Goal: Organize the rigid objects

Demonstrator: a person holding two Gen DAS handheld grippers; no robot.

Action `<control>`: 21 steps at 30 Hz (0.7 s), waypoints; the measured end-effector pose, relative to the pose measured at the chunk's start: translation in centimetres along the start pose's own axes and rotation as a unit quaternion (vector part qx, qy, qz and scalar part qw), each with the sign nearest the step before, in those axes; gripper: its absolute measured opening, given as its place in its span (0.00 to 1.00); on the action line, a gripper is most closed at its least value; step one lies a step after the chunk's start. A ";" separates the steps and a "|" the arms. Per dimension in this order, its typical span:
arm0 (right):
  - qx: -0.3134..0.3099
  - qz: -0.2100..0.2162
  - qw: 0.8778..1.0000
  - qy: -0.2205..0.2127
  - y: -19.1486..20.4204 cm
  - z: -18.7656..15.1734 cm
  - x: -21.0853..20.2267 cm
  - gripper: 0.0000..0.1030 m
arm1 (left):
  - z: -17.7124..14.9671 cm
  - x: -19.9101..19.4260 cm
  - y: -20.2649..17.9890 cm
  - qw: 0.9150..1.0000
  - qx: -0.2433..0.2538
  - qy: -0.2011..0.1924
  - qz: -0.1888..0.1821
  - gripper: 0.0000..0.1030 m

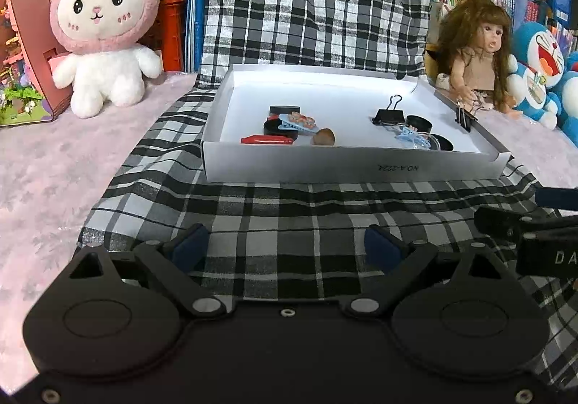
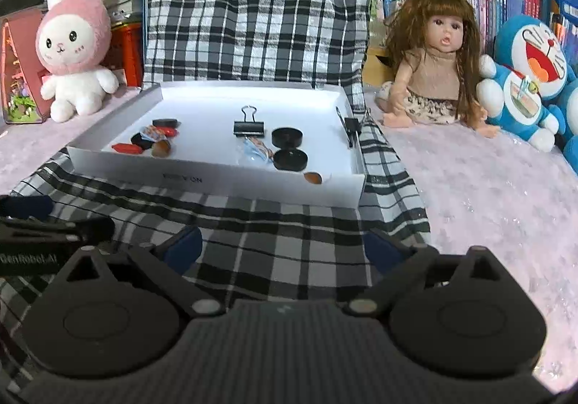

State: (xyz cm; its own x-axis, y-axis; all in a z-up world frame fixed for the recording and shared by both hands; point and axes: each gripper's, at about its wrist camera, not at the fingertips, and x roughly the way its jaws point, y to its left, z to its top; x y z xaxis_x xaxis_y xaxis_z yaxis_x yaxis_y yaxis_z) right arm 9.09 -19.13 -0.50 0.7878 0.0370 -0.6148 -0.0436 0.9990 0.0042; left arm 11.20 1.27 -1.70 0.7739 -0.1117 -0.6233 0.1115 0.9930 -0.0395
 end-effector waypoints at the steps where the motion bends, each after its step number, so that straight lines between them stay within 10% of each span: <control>1: 0.001 -0.001 1.000 0.003 0.0 -0.1 0.2 0.98 | 0.0 0.2 0.0 1.000 0.002 0.001 0.003 0.92; 21: 0.014 -0.002 1.000 0.026 -0.5 -1.1 1.7 1.00 | -0.1 0.8 -0.8 1.000 0.025 0.013 0.009 1.00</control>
State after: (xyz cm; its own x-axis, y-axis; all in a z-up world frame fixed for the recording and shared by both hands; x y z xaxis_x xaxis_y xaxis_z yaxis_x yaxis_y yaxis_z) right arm 9.74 -19.62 -2.38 0.7550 0.0326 -0.6549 -0.0232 0.9995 0.0230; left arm 11.68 0.37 -2.26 0.7603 -0.0918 -0.6431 0.1285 0.9917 0.0103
